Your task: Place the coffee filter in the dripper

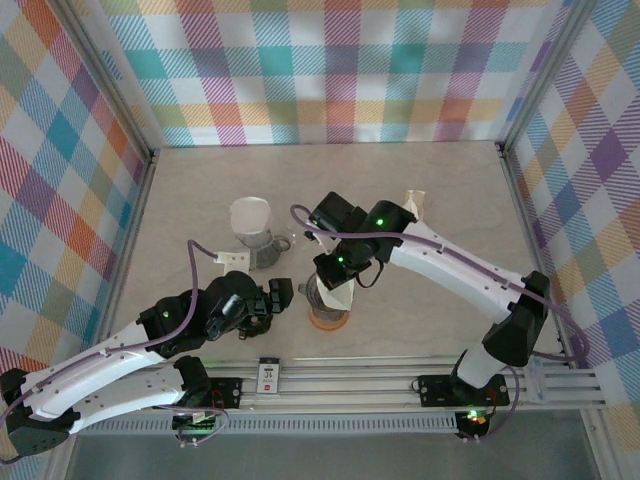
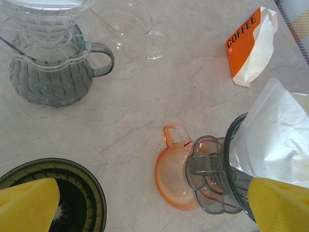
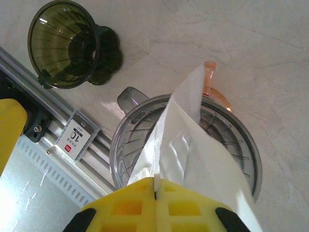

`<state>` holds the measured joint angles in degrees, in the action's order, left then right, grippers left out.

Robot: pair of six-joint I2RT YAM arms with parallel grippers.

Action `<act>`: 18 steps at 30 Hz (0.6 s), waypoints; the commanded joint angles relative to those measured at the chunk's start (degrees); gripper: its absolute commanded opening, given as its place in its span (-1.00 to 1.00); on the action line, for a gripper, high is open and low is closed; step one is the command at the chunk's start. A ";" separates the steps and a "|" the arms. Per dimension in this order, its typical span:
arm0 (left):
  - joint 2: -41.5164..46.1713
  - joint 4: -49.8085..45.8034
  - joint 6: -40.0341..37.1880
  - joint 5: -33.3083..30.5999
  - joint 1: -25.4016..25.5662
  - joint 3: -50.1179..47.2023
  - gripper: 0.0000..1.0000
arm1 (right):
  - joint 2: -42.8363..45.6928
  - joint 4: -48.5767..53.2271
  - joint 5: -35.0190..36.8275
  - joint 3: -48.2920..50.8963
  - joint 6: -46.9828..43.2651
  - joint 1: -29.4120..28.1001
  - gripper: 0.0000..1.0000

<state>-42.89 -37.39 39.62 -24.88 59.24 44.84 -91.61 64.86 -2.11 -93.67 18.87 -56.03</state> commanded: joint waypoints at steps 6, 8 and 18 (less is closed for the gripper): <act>-0.09 -0.58 -0.29 0.52 0.40 1.72 1.00 | -0.75 -4.94 -1.67 4.22 1.74 -0.50 -0.67; -0.05 -0.59 -0.13 0.66 0.43 1.74 1.00 | -0.29 -5.54 -1.19 4.67 2.01 -0.51 -0.61; 0.01 -0.42 0.51 1.10 0.42 2.07 1.00 | 7.72 -9.56 1.78 8.82 3.74 -0.54 0.12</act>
<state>-43.00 -37.39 39.64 -24.45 59.24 44.84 -87.96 57.21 -1.56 -85.71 22.00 -56.23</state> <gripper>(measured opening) 0.999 0.541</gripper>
